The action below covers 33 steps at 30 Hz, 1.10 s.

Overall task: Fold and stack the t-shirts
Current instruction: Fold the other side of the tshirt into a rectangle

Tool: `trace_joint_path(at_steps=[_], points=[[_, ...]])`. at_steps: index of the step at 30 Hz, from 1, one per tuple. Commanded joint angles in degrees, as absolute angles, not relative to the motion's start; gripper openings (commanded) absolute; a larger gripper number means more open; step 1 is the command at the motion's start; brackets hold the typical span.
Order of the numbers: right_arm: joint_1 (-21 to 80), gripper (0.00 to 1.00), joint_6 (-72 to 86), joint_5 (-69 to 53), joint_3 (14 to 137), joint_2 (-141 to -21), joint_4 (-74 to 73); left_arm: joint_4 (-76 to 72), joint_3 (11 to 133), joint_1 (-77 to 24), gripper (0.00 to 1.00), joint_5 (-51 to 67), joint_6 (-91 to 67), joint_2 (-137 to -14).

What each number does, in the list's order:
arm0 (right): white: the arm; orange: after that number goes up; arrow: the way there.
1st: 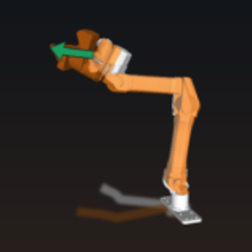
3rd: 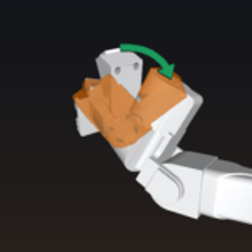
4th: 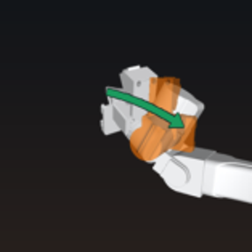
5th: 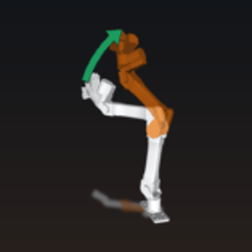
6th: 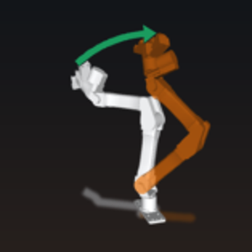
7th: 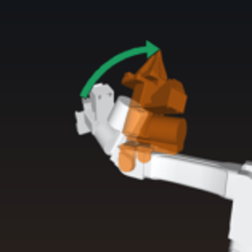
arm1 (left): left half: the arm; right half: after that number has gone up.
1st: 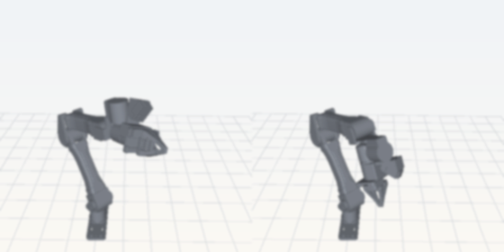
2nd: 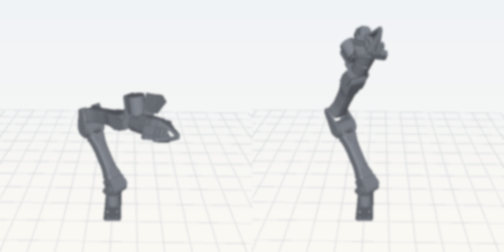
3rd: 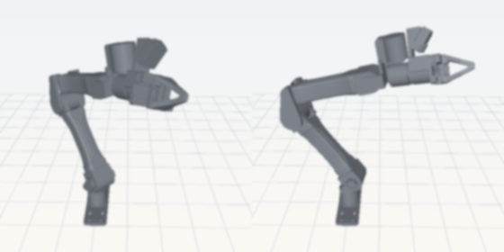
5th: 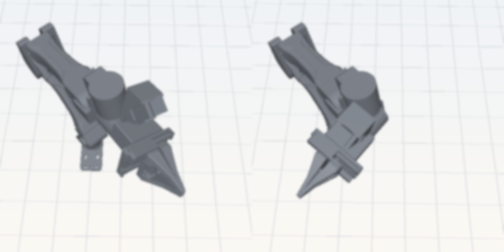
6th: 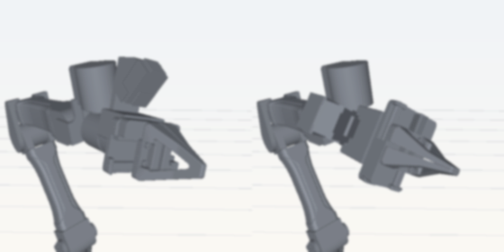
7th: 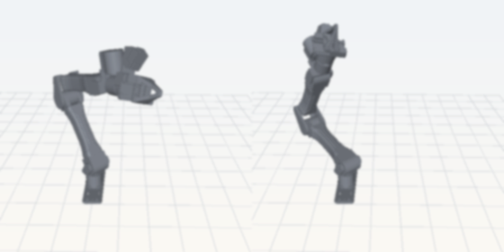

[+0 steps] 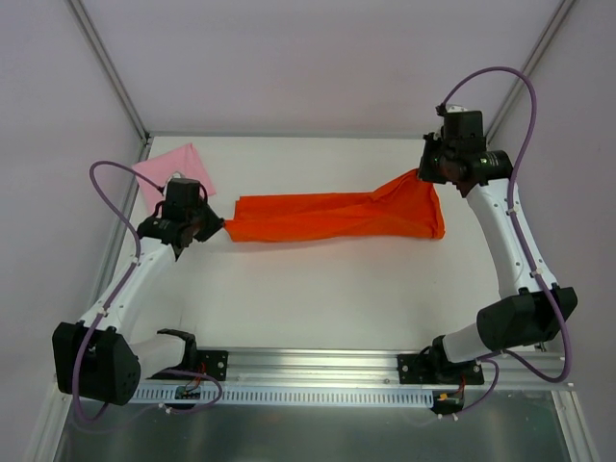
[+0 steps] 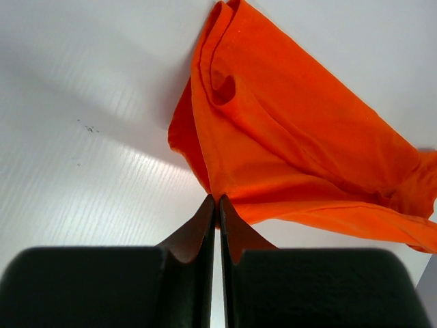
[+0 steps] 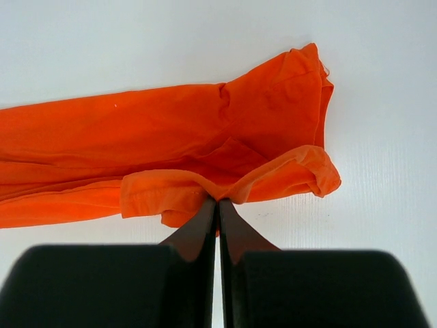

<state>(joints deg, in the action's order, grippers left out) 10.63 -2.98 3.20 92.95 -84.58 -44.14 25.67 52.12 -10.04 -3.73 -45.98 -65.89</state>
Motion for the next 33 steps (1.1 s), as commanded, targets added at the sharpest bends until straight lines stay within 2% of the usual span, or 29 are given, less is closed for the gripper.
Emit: trace_joint_path(at_steps=[1, 9, 18, 26, 33], points=[[10.37, 0.01, -1.5, 2.82, 93.25, -81.74, -42.89, 25.93, 51.07, -9.84, 0.0, -5.28, -46.5, -65.65], [10.46, 0.01, -0.09, 3.42, 81.85, -74.62, -42.8, 23.38, 50.1, -9.84, 0.0, -4.48, -44.47, -68.73], [10.37, 0.01, 2.46, 3.6, 78.33, -70.58, -42.82, 23.46, 54.14, -9.84, 0.0, -5.01, -41.57, -72.59], [10.37, 0.01, 2.03, 3.16, 77.08, -72.94, -41.31, 23.11, 55.81, -9.84, 0.0, -7.11, -41.05, -73.91], [10.37, 0.01, 0.53, 3.25, 81.99, -79.36, -40.61, 22.94, 58.79, -9.84, 0.0, -7.12, -40.52, -79.09]])
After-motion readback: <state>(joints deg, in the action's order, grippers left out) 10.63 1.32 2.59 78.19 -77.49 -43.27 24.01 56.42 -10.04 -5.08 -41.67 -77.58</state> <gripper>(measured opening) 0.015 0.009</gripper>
